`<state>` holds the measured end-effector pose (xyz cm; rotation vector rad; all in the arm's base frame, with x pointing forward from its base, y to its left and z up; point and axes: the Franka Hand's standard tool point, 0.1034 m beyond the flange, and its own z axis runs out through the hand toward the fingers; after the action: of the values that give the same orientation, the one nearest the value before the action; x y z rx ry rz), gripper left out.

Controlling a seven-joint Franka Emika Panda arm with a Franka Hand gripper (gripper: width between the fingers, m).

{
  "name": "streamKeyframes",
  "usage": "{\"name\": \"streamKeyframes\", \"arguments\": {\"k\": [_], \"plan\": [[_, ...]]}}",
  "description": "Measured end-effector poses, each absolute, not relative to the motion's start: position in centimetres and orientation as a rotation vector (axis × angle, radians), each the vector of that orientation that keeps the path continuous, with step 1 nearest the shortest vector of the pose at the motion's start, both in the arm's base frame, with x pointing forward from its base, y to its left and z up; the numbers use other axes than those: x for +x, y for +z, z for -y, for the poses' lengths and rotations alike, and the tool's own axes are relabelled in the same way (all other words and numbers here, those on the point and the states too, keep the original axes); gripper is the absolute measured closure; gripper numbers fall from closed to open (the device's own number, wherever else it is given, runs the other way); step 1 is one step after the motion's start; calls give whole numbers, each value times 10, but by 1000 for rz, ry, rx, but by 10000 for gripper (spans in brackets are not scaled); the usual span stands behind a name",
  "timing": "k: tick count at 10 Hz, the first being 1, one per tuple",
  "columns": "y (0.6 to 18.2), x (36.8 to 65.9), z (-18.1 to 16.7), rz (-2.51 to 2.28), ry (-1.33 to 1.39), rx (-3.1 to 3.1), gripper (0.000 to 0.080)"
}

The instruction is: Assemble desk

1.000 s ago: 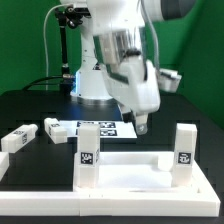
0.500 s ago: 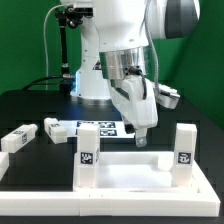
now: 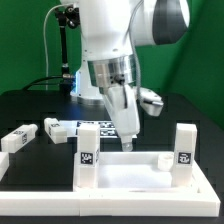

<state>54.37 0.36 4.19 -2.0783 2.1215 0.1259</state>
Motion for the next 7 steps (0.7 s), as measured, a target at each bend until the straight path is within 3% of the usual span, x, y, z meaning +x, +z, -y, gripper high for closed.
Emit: {"name": "streamKeyframes", "arguments": {"k": [3, 7], "plan": [[14, 533, -19, -2134, 166, -2118, 150], [10, 529, -22, -2130, 194, -2131, 180]]}}
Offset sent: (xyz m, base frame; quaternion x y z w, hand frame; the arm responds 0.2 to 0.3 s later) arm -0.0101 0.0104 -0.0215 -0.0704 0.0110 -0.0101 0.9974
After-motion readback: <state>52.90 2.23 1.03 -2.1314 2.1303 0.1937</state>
